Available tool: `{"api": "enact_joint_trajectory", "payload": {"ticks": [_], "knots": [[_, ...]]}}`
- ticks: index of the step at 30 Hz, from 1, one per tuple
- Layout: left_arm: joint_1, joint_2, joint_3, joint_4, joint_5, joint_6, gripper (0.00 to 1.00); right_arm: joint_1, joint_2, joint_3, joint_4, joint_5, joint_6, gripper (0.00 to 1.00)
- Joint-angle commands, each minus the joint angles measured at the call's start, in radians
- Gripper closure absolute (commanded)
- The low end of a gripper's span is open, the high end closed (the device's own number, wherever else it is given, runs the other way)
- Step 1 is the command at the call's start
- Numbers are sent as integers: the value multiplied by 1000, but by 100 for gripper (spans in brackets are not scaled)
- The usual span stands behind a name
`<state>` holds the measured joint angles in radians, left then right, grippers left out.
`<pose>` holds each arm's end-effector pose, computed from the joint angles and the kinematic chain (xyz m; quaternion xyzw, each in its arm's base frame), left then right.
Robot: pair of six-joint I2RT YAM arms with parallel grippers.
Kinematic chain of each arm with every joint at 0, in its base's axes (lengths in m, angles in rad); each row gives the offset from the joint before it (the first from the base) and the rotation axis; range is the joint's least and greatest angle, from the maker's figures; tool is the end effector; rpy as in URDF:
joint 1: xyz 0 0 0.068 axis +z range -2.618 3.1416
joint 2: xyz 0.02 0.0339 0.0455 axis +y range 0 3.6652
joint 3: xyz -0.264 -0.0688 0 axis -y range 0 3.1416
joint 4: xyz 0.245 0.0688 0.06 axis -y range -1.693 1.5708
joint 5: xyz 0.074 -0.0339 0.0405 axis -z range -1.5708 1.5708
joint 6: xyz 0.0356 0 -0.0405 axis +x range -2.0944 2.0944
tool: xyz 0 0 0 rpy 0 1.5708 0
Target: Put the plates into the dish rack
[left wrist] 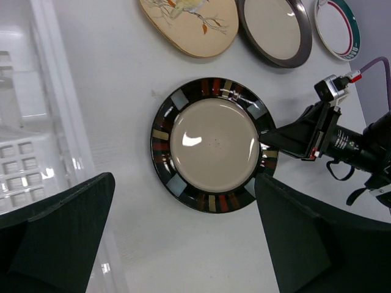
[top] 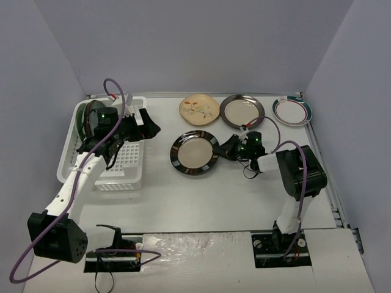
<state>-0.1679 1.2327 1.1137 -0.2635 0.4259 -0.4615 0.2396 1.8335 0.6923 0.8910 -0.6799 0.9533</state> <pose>0.2751 -0.0616 0.3533 -0.0014 0.8185 -0.3359 0.4661 0.3285 0.1033 0.1455 0.0685 0.7691 0.5427 0.3305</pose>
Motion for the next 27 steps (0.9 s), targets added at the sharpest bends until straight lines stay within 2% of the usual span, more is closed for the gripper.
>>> {"api": "enact_joint_trajectory", "payload": {"ticks": [1, 10, 19, 24, 27], "knots": [[-45, -7, 34, 96, 45, -79, 3, -47, -162, -22, 316, -135, 184, 100], [-103, 40, 43, 169, 85, -189, 3, -62, -279, -17, 505, -194, 308, 100], [-167, 120, 60, 281, 130, -280, 3, -45, -337, -7, 576, -210, 340, 100], [-180, 144, 53, 322, 166, -308, 13, -45, -338, -16, 629, -215, 358, 100], [-182, 150, 41, 354, 186, -334, 30, -45, -330, -25, 662, -213, 370, 100]]}}
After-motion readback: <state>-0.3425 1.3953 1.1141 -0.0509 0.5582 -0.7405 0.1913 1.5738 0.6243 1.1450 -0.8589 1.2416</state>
